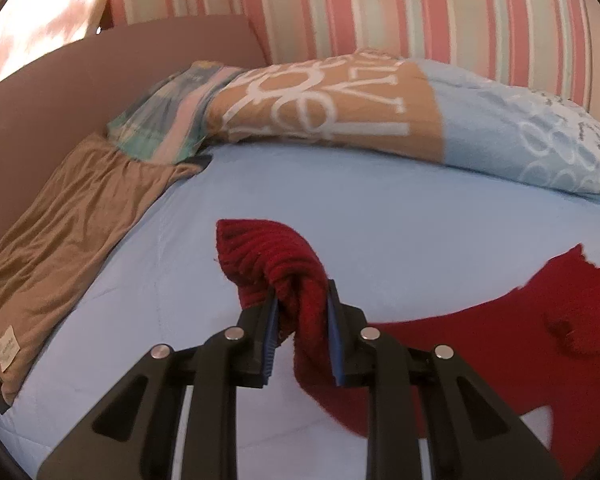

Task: Fold small clothes
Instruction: 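Grasp the cuff of the other red sleeve with the left tool, then fold the held sleeve across the sweater body with the left tool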

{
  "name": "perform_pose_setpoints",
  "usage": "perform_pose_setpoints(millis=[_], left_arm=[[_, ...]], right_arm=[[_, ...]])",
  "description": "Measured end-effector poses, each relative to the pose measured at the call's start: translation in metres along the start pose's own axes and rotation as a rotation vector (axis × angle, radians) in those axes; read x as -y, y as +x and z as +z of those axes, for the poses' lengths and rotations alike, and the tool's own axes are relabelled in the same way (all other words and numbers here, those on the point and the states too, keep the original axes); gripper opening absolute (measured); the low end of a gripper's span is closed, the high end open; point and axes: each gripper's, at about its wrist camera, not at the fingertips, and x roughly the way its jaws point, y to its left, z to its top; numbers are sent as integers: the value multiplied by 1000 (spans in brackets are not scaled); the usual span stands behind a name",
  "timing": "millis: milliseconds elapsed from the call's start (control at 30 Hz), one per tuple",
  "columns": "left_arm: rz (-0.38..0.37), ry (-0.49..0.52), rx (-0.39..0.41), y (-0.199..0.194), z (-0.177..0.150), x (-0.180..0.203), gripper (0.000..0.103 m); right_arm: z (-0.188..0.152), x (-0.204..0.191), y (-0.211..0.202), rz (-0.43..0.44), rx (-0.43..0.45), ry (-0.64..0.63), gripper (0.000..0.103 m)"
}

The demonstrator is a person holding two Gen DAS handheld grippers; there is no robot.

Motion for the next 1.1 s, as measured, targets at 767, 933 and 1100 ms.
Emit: perform_pose_setpoints(millis=[767, 933, 1100], left_arm=[[-203, 203, 62, -75, 40, 334, 22], [-236, 244, 64, -77, 34, 400, 22], [-278, 268, 47, -83, 25, 460, 22]], right_arm=[[-35, 231, -80, -144, 42, 194, 71], [-48, 276, -91, -175, 44, 229, 71], [-61, 315, -100, -197, 44, 257, 71]])
